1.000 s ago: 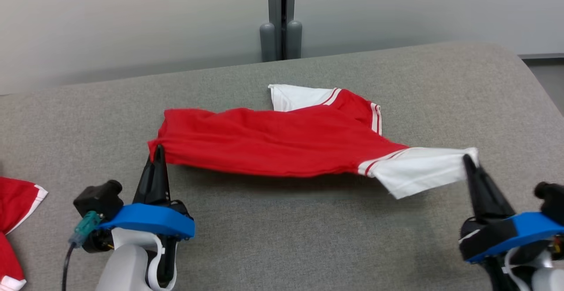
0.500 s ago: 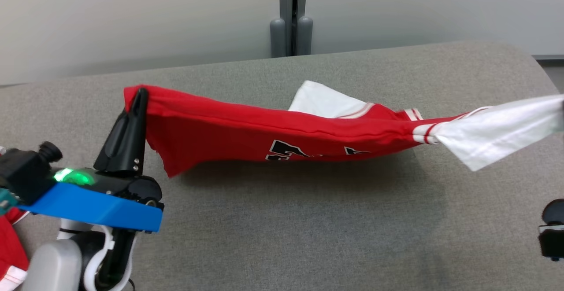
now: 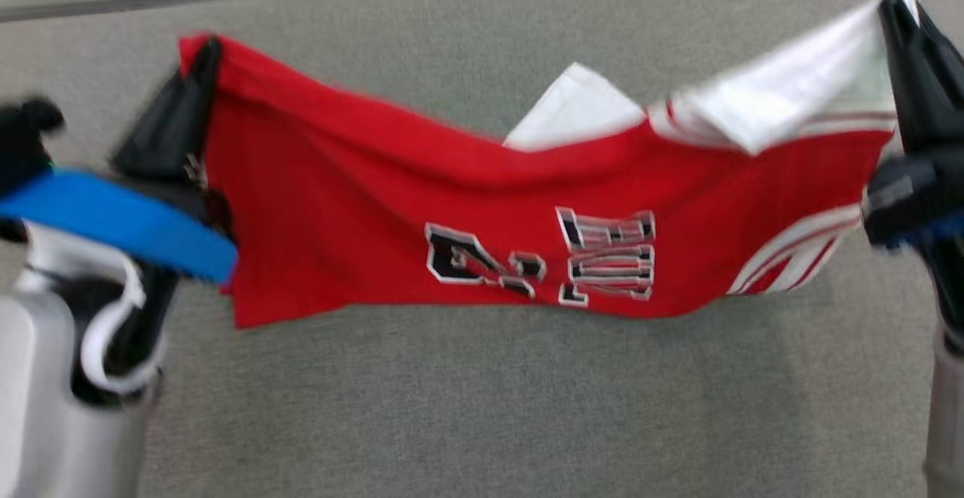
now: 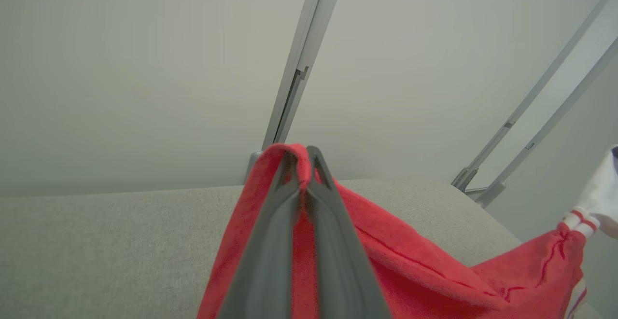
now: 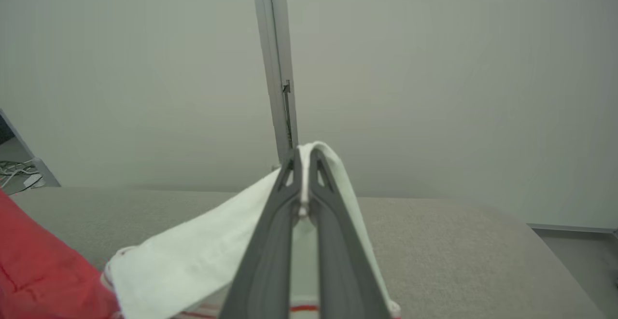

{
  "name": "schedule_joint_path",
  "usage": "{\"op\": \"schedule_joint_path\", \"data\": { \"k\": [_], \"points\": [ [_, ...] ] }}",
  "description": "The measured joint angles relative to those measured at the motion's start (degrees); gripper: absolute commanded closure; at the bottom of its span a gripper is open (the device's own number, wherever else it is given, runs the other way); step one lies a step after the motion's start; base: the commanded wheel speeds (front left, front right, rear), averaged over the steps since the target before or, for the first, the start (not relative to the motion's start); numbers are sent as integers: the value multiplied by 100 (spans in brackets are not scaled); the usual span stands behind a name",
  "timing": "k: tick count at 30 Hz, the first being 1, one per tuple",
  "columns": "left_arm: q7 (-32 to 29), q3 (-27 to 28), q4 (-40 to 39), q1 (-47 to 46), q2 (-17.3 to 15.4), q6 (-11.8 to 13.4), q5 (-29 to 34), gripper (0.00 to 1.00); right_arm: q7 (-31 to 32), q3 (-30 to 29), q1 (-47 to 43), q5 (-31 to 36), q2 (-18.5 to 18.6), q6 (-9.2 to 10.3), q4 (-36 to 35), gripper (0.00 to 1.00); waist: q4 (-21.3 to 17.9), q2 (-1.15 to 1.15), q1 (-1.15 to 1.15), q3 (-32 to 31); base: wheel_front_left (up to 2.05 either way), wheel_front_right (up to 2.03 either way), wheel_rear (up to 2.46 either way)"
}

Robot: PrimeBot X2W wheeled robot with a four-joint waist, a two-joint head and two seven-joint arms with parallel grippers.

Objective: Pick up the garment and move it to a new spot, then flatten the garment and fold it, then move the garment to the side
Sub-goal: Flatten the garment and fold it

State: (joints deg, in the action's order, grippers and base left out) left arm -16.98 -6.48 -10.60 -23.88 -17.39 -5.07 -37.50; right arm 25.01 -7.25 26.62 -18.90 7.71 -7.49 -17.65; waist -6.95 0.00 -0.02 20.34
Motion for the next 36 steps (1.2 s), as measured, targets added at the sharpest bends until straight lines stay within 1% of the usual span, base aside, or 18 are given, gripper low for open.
{"op": "schedule_joint_path", "data": {
  "k": [2,4,6,8,9,13,15,18,21,24,27,30,33,36],
  "points": [
    [15,-82,480,-650,-200,-29,345,100,10,225,756,25,207,0,789,100,-28,0,-1,258,0,0,0],
    [91,-135,981,-1289,-177,-36,452,100,-119,394,1586,20,230,0,1508,100,-35,0,-1,493,0,0,0],
    [241,-202,1461,-1952,-210,-53,730,100,-436,513,2402,41,229,0,2134,100,-18,0,-1,690,0,0,0],
    [516,-222,1871,-2637,-266,-55,992,100,-856,573,3187,100,234,0,2651,100,24,0,-1,829,0,0,0],
    [693,-269,2030,-2944,-298,-58,1161,100,-1079,573,3544,160,234,0,2854,100,57,0,-1,871,0,0,0],
    [1403,-322,2569,-3973,-159,-58,1419,100,-2037,524,4731,316,265,0,3395,100,170,0,-1,908,0,0,0],
    [1831,-292,2740,-4312,-90,-51,1507,100,-2423,458,5092,356,309,0,3562,100,202,0,0,846,0,0,0],
    [2351,-242,2980,-4634,-58,-32,1594,100,-2798,388,5389,388,468,0,3719,100,236,0,2,764,0,0,0],
    [2648,-256,3220,-4632,-58,-52,1600,100,-3065,326,5355,415,603,0,3793,100,230,0,2,772,0,0,0],
    [2784,-364,3473,-4339,-69,-97,1608,100,-3086,414,4924,387,686,0,3945,100,180,0,1,831,0,0,0],
    [2939,-476,3767,-3834,-40,-121,1574,100,-3080,573,4149,204,682,0,4141,100,104,0,1,888,0,0,0],
    [3071,-576,4123,-3243,81,-153,1489,100,-3053,743,3326,-98,625,0,4341,100,46,0,1,894,0,0,0],
    [3131,-717,4477,-2633,174,-170,1479,100,-2939,896,2537,-360,610,0,4532,100,18,0,1,814,0,0,0],
    [3179,-793,4756,-2148,236,-188,1471,100,-2729,999,1747,-553,631,0,4530,100,39,0,2,632,0,0,0]
  ]
}}
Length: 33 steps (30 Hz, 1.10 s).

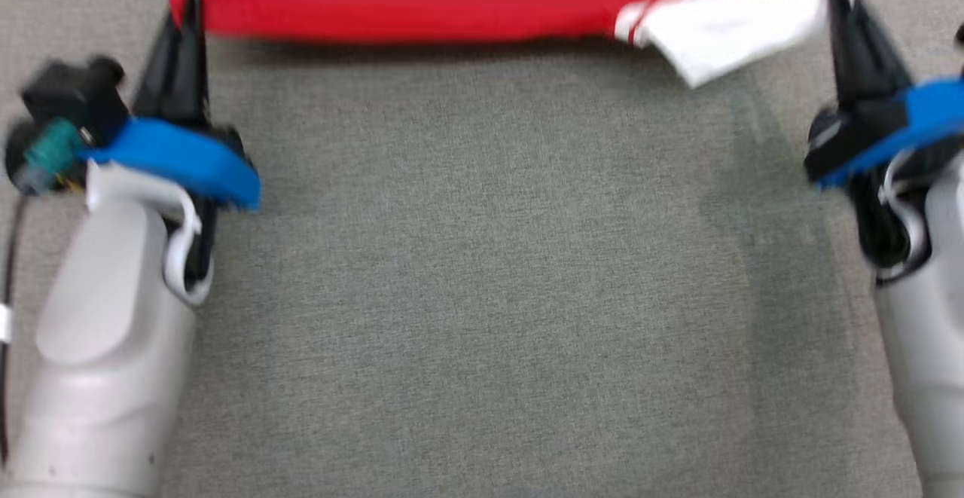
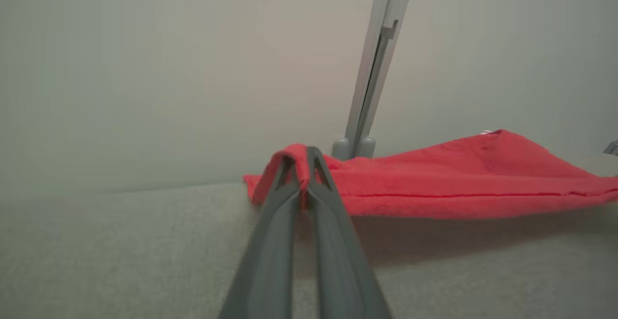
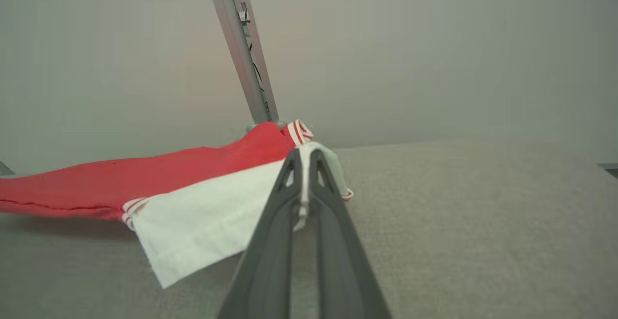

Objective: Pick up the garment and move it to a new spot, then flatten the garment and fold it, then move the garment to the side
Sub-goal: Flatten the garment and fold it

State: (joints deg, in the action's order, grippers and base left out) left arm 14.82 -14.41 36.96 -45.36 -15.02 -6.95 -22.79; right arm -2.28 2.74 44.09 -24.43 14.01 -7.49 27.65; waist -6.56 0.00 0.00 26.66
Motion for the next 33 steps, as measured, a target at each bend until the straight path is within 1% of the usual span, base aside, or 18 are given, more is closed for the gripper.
{"op": "schedule_joint_path", "data": {
  "k": [4,7,10,12,18,23,26,33],
  "points": [
    [9,-96,314,719,88,-14,-44,100,491,-12,-921,-177,55,0,-182,100,50,0,1,-314,0,0,0],
    [16,-101,394,1154,174,-15,-100,100,935,-136,-1594,-216,71,-1,-524,100,123,0,2,-603,0,0,0],
    [16,-102,371,1550,283,-16,-141,100,1381,-331,-2236,-193,36,-1,-1016,100,197,0,1,-875,0,0,0],
    [18,-86,303,1812,314,-16,-167,100,1666,-465,-2636,-141,-57,-1,-1408,100,234,0,1,-1033,0,0,0],
    [18,-116,42,2547,414,-16,-294,100,2644,-867,-3755,104,-555,0,-2657,100,292,0,2,-1402,0,0,0],
    [-279,-294,-319,3045,307,-8,-257,100,3570,-1037,-4541,183,-829,0,-3468,100,319,0,1,-1611,0,0,0],
    [-571,-350,-678,3368,177,60,-234,100,4036,-1120,-4894,214,-929,0,-3857,100,319,0,1,-1705,0,0,0],
    [-1540,-453,-1809,4144,-339,334,-172,100,4997,-1323,-5564,198,-1077,0,-4448,100,316,0,1,-1776,0,0,0]
  ]
}}
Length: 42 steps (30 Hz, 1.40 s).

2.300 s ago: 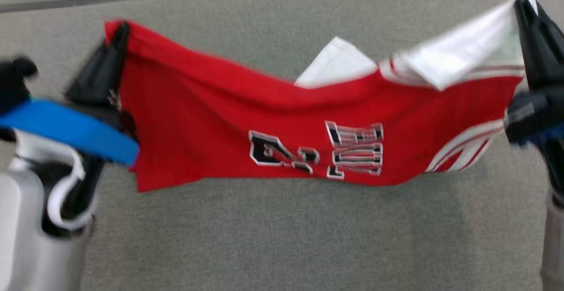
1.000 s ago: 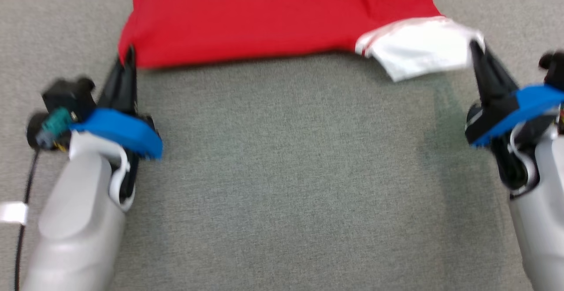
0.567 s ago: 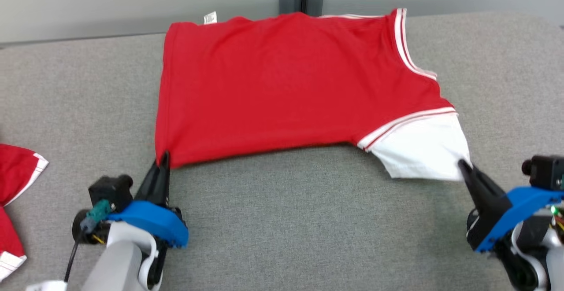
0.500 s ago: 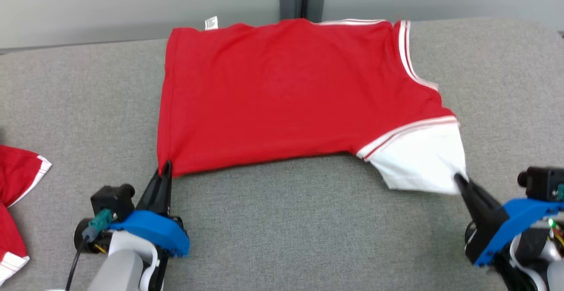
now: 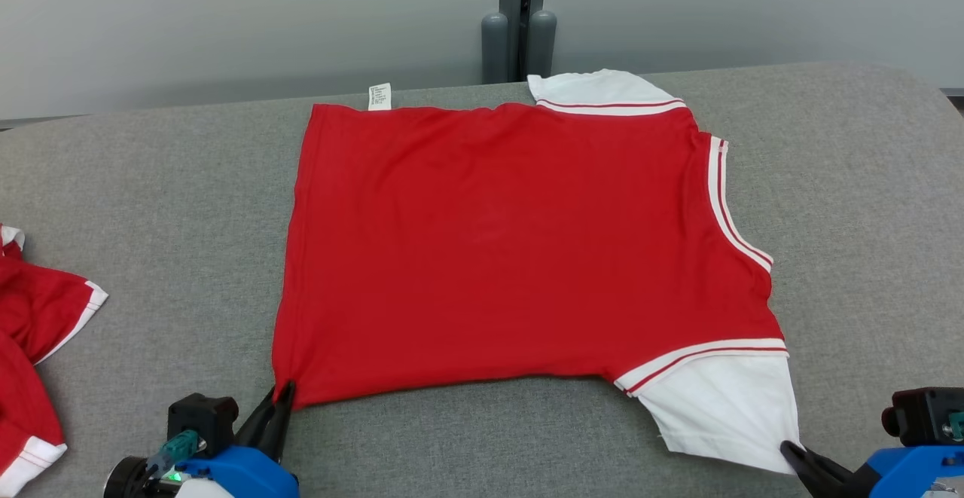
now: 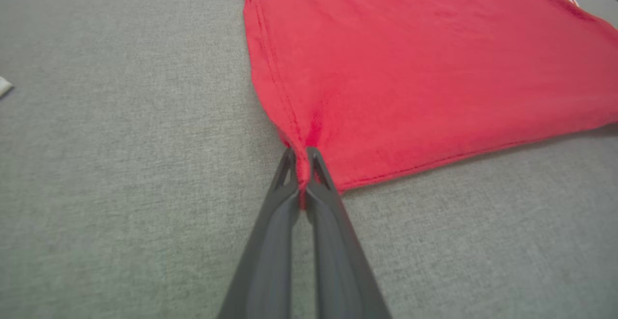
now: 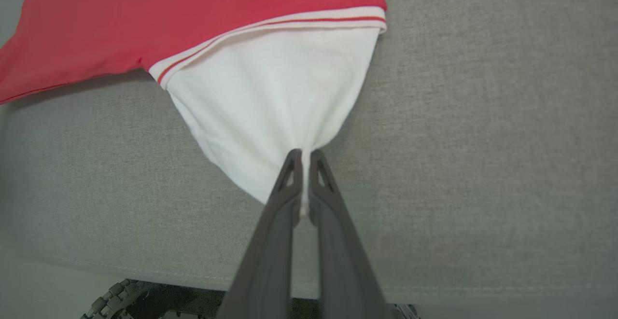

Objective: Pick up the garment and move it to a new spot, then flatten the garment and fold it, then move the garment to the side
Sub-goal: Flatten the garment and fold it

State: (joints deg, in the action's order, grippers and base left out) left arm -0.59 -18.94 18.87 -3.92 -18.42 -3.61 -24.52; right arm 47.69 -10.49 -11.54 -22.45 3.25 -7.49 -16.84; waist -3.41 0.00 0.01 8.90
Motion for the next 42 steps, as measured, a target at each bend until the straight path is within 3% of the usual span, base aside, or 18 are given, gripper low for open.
{"op": "schedule_joint_path", "data": {
  "k": [10,14,18,24,31,36,42],
  "points": [
    [-1705,37,-2045,1240,-428,523,-420,100,138,-180,-292,-187,-32,0,-517,100,42,0,-1,79,0,0,0],
    [-2005,29,-2698,1412,-549,582,-481,100,64,-162,-264,-181,-33,0,-578,100,108,0,-1,109,0,0,0],
    [-2224,4,-3009,1267,-631,449,-630,100,27,-79,-136,-155,-33,0,-694,100,148,0,-1,153,0,0,0],
    [-2641,-23,-3064,472,-619,122,-1024,100,88,57,446,-172,147,0,-853,100,156,0,-2,294,0,0,0],
    [-3106,313,-2739,-243,-516,82,-1763,100,112,216,1480,-391,497,0,-552,100,58,0,-2,491,0,0,0],
    [-2998,525,-2318,-582,-259,114,-2121,100,8,336,2091,-543,670,0,-179,100,76,0,-2,639,0,0,0],
    [-2568,627,-1646,-902,-18,121,-2136,100,-293,525,2773,-548,867,0,419,100,127,0,-2,821,0,0,0]
  ]
}}
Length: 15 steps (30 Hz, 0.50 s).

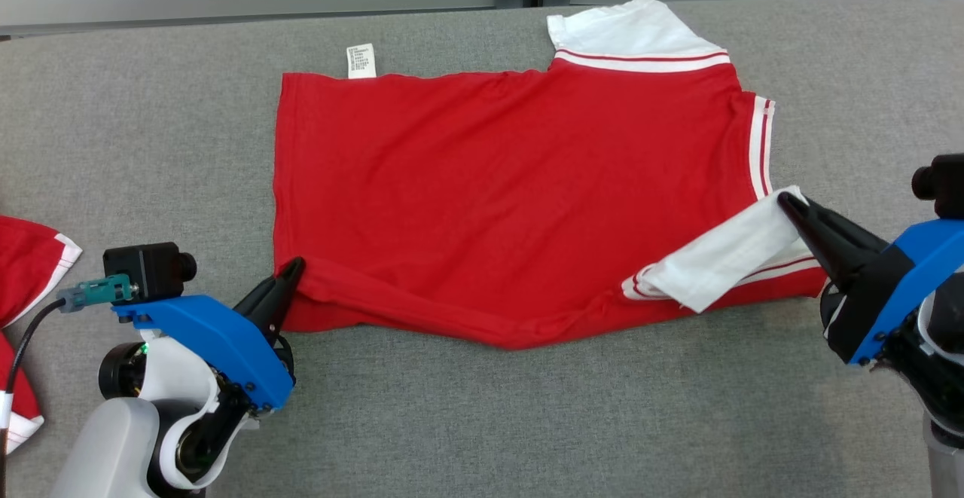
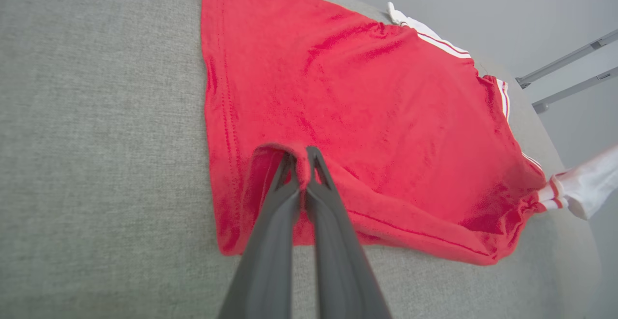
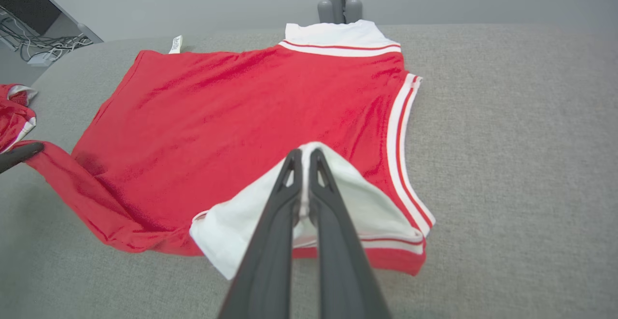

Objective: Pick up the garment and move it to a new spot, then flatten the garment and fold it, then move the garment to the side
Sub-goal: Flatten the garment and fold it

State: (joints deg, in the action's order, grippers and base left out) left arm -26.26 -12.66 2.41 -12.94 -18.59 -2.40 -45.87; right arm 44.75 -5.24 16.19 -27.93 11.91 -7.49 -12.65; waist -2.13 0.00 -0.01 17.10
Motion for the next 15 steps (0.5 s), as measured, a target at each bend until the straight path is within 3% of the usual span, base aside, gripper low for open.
{"op": "schedule_joint_path", "data": {
  "k": [15],
  "points": [
    [838,-68,1274,-626,293,-119,281,100,-1230,349,816,74,435,0,1037,100,133,0,0,311,0,0,0]
  ]
}}
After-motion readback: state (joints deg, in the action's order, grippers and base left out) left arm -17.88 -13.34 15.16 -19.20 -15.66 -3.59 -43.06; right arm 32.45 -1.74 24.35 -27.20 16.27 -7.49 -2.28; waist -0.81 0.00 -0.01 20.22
